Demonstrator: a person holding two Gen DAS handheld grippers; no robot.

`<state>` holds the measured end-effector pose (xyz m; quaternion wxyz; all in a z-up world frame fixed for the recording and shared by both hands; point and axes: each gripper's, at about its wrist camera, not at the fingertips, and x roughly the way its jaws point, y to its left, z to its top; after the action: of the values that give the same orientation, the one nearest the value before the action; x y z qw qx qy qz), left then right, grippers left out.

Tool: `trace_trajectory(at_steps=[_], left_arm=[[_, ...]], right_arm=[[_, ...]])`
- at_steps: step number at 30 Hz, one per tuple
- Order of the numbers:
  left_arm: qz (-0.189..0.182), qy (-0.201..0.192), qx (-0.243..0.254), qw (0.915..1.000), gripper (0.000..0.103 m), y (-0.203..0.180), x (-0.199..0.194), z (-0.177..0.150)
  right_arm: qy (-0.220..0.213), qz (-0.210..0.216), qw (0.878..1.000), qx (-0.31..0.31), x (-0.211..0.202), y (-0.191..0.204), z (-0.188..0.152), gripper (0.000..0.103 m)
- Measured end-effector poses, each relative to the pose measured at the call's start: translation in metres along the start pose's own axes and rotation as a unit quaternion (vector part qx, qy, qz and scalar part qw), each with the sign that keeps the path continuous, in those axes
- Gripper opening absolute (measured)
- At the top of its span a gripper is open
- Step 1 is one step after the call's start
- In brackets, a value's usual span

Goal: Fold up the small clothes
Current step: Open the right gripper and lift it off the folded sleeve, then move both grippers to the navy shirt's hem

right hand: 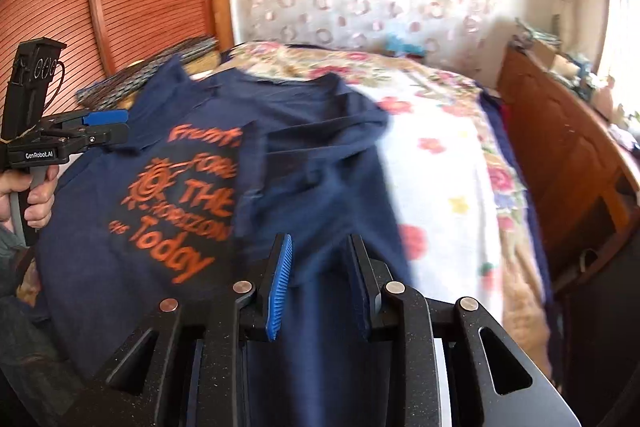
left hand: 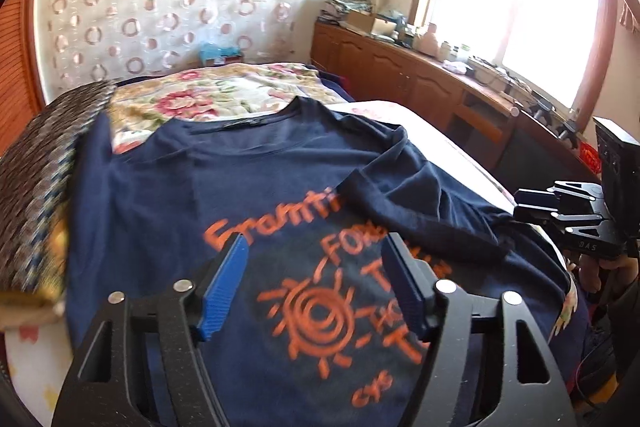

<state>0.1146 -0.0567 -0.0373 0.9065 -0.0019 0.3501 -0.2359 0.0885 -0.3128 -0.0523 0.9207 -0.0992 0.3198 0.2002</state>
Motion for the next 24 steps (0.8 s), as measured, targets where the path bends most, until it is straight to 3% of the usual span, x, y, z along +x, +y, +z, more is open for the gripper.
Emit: trace_trajectory(at_steps=[6,11,20,24], left_arm=[[0.009,0.028,0.020,0.9994,0.068,-0.018,0.046,0.029],[0.012,0.054,0.029,0.9980,0.068,-0.035,0.081,0.043],[0.039,0.088,0.044,0.9944,0.068,-0.055,0.125,0.056],[0.074,0.112,0.069,0.9886,0.068,-0.054,0.128,0.051]], right_arm=[[0.000,-0.030,0.999,0.024,-0.004,-0.020,-0.015,0.031],[0.040,-0.070,0.996,0.040,0.019,-0.029,-0.020,0.031],[0.042,-0.077,0.995,0.057,0.026,-0.033,-0.025,0.032],[0.041,-0.079,0.995,0.054,0.031,-0.032,-0.025,0.032]])
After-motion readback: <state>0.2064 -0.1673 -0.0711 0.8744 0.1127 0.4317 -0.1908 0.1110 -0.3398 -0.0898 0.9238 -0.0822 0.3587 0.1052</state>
